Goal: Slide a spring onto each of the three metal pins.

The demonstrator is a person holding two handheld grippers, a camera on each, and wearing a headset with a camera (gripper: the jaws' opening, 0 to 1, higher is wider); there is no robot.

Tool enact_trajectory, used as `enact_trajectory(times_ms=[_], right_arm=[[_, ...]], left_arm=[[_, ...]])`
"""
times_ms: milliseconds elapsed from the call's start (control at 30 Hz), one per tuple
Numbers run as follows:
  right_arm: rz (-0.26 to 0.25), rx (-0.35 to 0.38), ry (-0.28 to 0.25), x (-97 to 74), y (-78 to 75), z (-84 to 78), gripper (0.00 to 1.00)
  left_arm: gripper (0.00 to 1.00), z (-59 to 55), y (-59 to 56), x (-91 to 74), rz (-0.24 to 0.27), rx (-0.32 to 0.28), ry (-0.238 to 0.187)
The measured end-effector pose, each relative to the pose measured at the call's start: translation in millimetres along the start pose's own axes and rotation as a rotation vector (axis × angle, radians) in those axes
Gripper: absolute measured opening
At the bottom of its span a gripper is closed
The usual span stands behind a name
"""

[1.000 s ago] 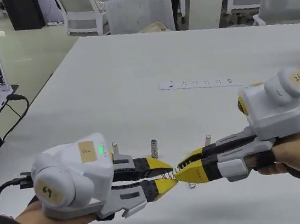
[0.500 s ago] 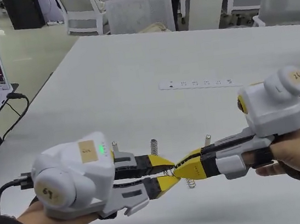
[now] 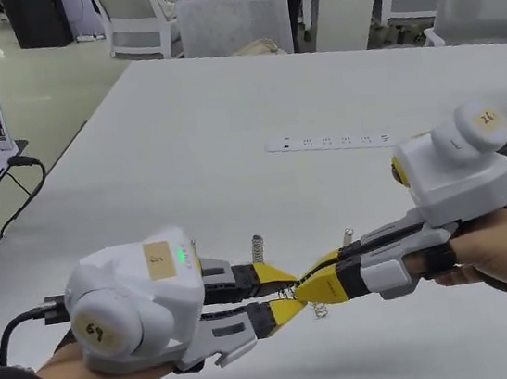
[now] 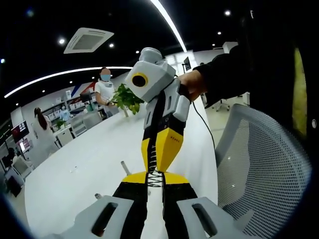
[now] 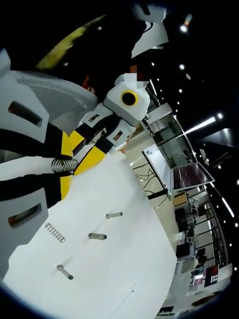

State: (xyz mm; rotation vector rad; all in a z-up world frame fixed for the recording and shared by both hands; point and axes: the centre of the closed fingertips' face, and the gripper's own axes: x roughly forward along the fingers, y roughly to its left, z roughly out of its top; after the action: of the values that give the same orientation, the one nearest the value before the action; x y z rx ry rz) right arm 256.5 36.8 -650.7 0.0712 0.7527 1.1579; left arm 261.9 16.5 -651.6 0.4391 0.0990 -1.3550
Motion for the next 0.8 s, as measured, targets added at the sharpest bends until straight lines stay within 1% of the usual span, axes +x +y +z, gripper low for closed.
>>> enact_trajectory(times_ms=[33, 67, 133, 167, 200, 367, 533, 800], right_arm=[[-0.02, -0.012, 0.021, 0.2, -1.5, -1.3, 0.09], [-0.03, -0.02, 0.037, 0.0, -2.4, -2.4, 0.09], [-0.038, -0.048, 0.054, -0.2, -2.5, -2.3, 0.09], [-0.04, -0.047, 0.056, -0.3, -2.7, -2.2, 0.09], [-0.051, -0.054, 0.071, -1.2, -4.3, -2.3, 0.09], [-0.096, -0.075, 0.109, -2.1, -8.6, 1.6, 0.09], [-0.148, -0.102, 0.179, -3.3, -12.0, 1.1, 0.09], [-0.207, -0.148, 0.258, -3.8, -15.1, 2.5, 0.09]], left_arm=[[0.03, 0.1, -0.8, 1.6, -0.002, 0.0, 0.001], [0.03, -0.9, -1.0, 3.2, 0.001, -0.003, 0.008], [0.03, -2.0, -1.8, 4.4, 0.004, 0.002, 0.013], [0.03, -2.1, -2.0, 4.7, 0.004, 0.002, 0.014], [0.03, -2.1, -1.6, 4.5, 0.008, 0.0, 0.015], [0.03, -1.0, 2.1, 6.5, 0.036, -0.019, 0.019], [0.03, -1.2, 3.5, 10.0, 0.055, -0.028, 0.027], [0.03, -0.8, 7.4, 13.7, 0.083, -0.033, 0.037]])
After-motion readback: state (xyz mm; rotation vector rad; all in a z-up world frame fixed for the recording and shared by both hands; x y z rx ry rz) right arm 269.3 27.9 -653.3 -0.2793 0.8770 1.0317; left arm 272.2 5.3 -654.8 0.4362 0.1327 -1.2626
